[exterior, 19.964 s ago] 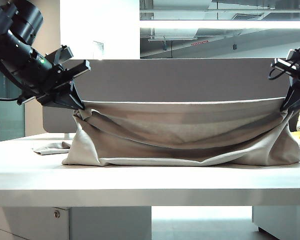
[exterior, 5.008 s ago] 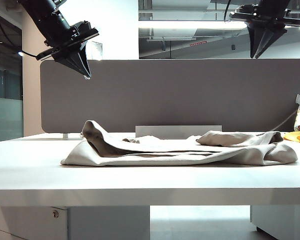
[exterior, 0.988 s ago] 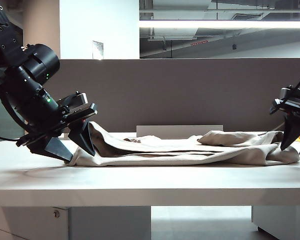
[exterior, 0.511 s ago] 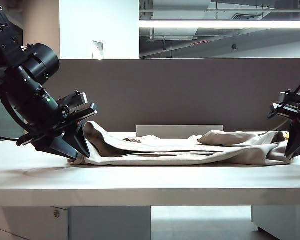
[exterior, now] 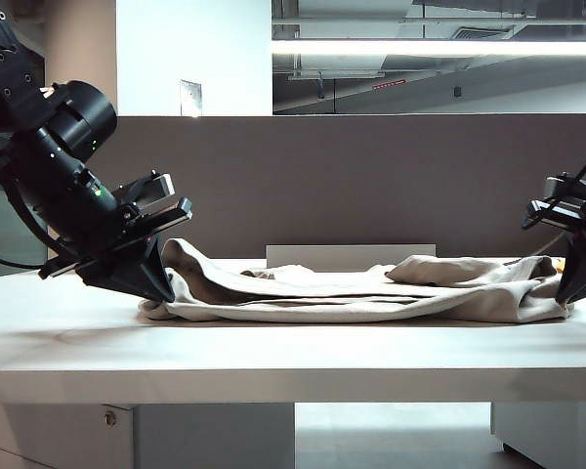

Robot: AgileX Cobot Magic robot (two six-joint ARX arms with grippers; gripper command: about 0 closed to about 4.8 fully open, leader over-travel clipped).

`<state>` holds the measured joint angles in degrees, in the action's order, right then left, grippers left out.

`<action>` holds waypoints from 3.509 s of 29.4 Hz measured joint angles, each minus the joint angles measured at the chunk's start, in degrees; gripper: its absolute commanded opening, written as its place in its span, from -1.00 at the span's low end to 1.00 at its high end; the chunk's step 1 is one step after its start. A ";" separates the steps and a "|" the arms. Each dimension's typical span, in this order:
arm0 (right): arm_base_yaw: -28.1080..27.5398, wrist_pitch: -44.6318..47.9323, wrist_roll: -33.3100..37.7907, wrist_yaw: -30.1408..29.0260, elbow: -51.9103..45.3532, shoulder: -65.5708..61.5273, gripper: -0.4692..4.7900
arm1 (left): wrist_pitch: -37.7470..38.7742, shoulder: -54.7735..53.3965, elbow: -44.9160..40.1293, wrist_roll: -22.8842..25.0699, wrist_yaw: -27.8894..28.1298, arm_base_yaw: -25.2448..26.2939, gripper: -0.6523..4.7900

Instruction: Fold the bottom side of the T-shirt horizontally towards the center, about one-third of the way, then fold the sleeve back towards the center, creating a straight line along the edge of the T-shirt, and finally fold the bottom of the T-shirt up towards the top, creating a neat rectangle.

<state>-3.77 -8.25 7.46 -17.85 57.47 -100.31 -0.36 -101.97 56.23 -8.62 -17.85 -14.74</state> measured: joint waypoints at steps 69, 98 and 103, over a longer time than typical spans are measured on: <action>-1.01 -3.63 0.81 -0.35 42.36 -20.13 -0.84 | 14.91 -26.80 57.24 12.28 7.87 3.58 -0.78; -1.01 -2.40 0.15 1.27 54.23 -29.48 -0.84 | 9.68 -36.48 69.26 12.92 8.74 3.56 -0.78; -0.98 -1.53 0.13 1.31 56.00 -32.00 -0.84 | 10.47 -38.03 69.20 12.92 9.03 3.61 -0.78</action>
<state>-4.75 -9.78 7.60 -16.53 113.47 -132.31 10.11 -140.00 125.43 4.29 -8.82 -11.14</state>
